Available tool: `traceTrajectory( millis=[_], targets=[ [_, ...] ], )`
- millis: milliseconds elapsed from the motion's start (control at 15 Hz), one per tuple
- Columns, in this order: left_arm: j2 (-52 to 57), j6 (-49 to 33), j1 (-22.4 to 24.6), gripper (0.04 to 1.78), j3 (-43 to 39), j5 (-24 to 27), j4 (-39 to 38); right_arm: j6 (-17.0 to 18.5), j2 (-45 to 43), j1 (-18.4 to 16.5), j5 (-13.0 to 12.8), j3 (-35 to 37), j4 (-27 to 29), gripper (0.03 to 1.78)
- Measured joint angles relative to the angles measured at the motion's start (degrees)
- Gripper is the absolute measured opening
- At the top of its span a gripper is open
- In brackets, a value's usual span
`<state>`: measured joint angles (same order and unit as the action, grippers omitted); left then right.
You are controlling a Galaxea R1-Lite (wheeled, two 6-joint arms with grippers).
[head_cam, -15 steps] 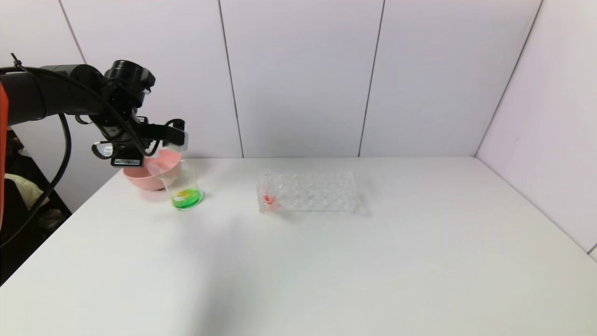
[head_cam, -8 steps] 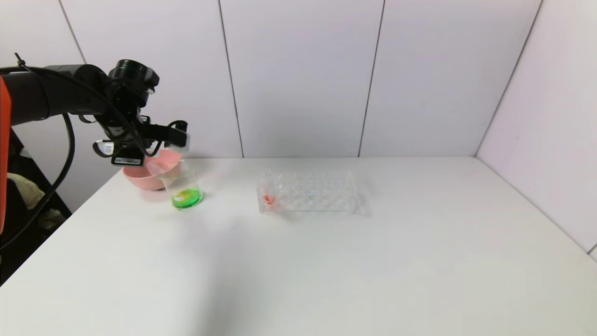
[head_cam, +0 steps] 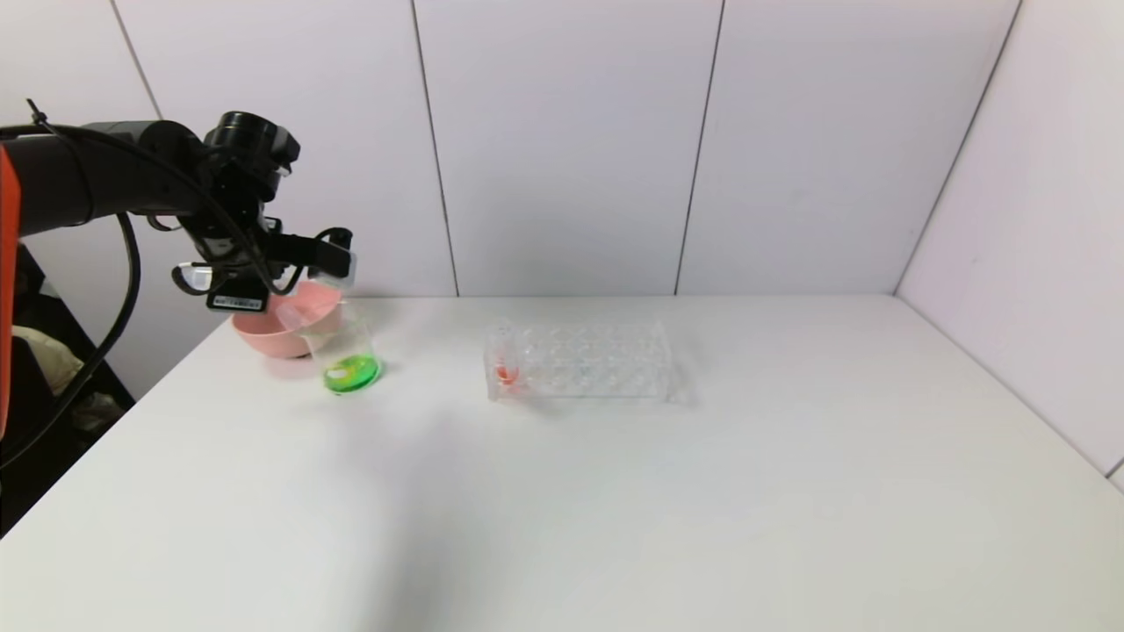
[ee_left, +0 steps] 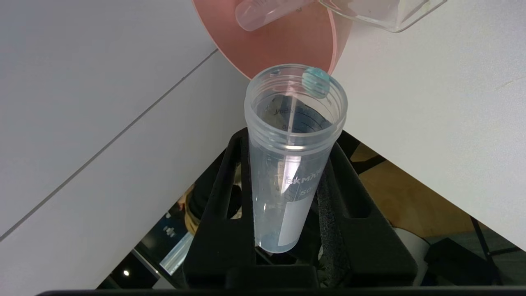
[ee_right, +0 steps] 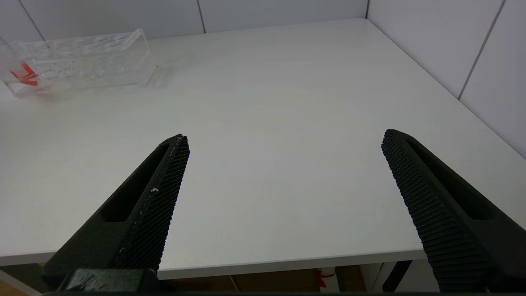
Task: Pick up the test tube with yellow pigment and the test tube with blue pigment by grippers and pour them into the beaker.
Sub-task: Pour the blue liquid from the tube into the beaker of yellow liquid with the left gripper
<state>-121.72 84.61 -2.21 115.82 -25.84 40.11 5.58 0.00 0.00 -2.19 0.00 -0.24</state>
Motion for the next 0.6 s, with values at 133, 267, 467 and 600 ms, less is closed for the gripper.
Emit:
traceTrajectory(
  millis=[133,267,467,600],
  targets=[
    [-0.02,0.09,-0.05,0.45,0.00,-0.22,0.02,0.00,0.00,0.00,0.00,0.00,0.00,1.71],
    [-0.02,0.09,-0.10,0.45,0.00,-0.26,0.02,0.00,0.00,0.00,0.02,0.00,0.02,1.71],
    [0.11,-0.27,0.01,0.45,0.02,0.00,-0.06,0.01,0.00,0.00,0.00,0.00,0.02,1.71],
    [0.69,-1.84,0.56,0.45,0.00,1.32,-0.20,0.01,0.00,0.00,0.00,0.00,0.02,1.71]
  ],
)
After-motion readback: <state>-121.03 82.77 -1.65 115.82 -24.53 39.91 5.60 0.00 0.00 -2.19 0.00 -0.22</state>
